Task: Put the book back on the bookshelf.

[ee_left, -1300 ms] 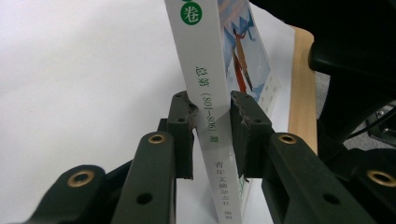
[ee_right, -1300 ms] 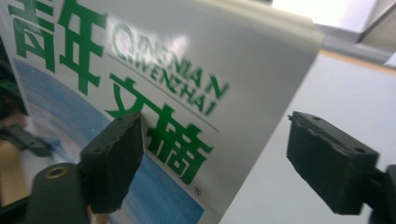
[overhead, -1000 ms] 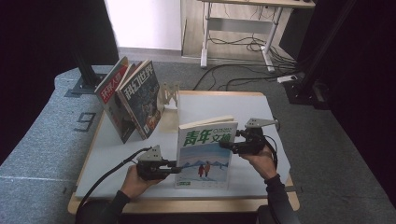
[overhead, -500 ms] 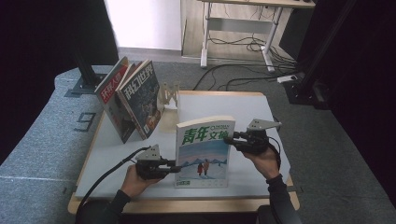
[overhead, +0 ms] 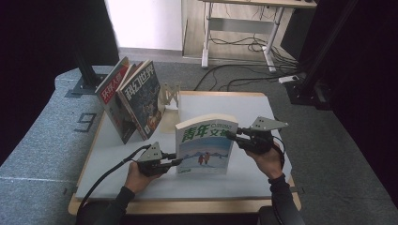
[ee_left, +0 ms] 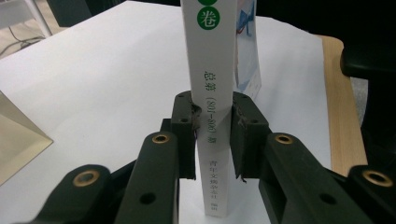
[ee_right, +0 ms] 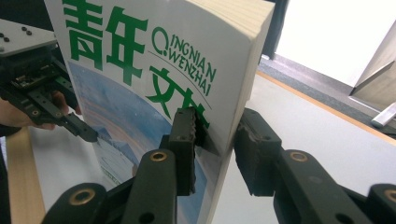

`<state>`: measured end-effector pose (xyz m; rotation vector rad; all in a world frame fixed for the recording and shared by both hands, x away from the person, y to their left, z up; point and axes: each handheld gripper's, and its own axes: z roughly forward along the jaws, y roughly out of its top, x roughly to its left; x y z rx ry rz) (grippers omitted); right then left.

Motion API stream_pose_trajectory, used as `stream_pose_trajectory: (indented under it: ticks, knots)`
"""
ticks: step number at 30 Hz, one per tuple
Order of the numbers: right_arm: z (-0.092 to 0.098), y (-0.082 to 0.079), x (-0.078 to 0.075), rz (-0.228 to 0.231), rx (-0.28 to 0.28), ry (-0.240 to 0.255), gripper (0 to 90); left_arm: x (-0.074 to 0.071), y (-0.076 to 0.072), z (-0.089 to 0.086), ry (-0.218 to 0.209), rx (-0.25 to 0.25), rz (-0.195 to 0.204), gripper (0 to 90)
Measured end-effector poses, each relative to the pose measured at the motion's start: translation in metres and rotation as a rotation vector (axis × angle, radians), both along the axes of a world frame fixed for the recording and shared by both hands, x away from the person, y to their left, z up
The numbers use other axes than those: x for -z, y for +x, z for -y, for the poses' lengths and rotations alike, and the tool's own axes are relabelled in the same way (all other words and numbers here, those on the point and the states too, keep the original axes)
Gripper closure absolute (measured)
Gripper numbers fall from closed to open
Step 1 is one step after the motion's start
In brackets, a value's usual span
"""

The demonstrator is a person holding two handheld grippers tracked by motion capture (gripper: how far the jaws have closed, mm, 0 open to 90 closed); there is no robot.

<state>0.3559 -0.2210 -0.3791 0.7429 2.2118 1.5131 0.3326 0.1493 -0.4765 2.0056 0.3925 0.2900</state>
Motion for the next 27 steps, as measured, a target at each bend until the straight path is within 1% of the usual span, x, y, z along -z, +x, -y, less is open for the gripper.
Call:
stream_pose_trajectory:
  ticks: [5, 6, 7, 8, 9, 11, 13, 16, 19, 20, 23, 25, 27]
  knots:
    - [0.001, -0.003, 0.001, -0.005, -0.024, 0.024, 68.3, -0.002, -0.001, -0.001, 0.012, 0.013, 0.004, 71.2]
    - [0.002, -0.004, 0.0, -0.003, -0.029, 0.022, 68.5, -0.003, -0.001, -0.001, 0.006, 0.01, 0.014, 70.6]
    - [0.002, -0.005, 0.0, -0.001, -0.034, 0.023, 68.7, -0.004, -0.001, -0.001, -0.014, 0.008, 0.02, 69.8]
    - [0.001, -0.006, 0.0, 0.002, -0.038, 0.026, 68.9, -0.007, 0.0, -0.002, -0.041, 0.012, 0.015, 68.7]
    - [0.001, -0.007, 0.0, 0.006, -0.043, 0.026, 69.0, -0.01, 0.001, -0.002, -0.052, 0.014, 0.006, 68.6]
    - [0.0, -0.01, 0.0, 0.012, -0.043, 0.021, 69.2, -0.015, 0.002, 0.0, -0.04, 0.006, 0.011, 68.6]
    - [0.001, -0.011, 0.0, 0.014, -0.045, 0.015, 69.4, -0.02, 0.003, 0.002, -0.04, 0.002, -0.001, 66.7]
    - [0.001, -0.011, 0.0, 0.014, -0.045, 0.018, 69.4, -0.027, 0.006, 0.005, -0.051, 0.0, -0.021, 63.3]
    - [0.001, -0.011, 0.0, 0.015, -0.043, 0.02, 69.3, -0.033, 0.01, 0.006, -0.067, 0.007, -0.049, 60.7]
    - [0.001, -0.011, 0.0, 0.014, -0.042, 0.02, 69.4, -0.036, 0.01, 0.006, -0.069, 0.005, -0.052, 60.2]
    - [0.001, -0.011, 0.0, 0.013, -0.042, 0.018, 69.2, -0.047, 0.014, 0.007, -0.091, 0.011, -0.071, 58.7]
    - [0.001, -0.011, 0.0, 0.012, -0.039, 0.02, 69.1, -0.056, 0.016, 0.007, -0.098, 0.015, -0.076, 56.7]
    - [0.001, -0.011, 0.0, 0.012, -0.039, 0.02, 69.1, -0.064, 0.018, 0.009, -0.096, 0.016, -0.08, 56.5]
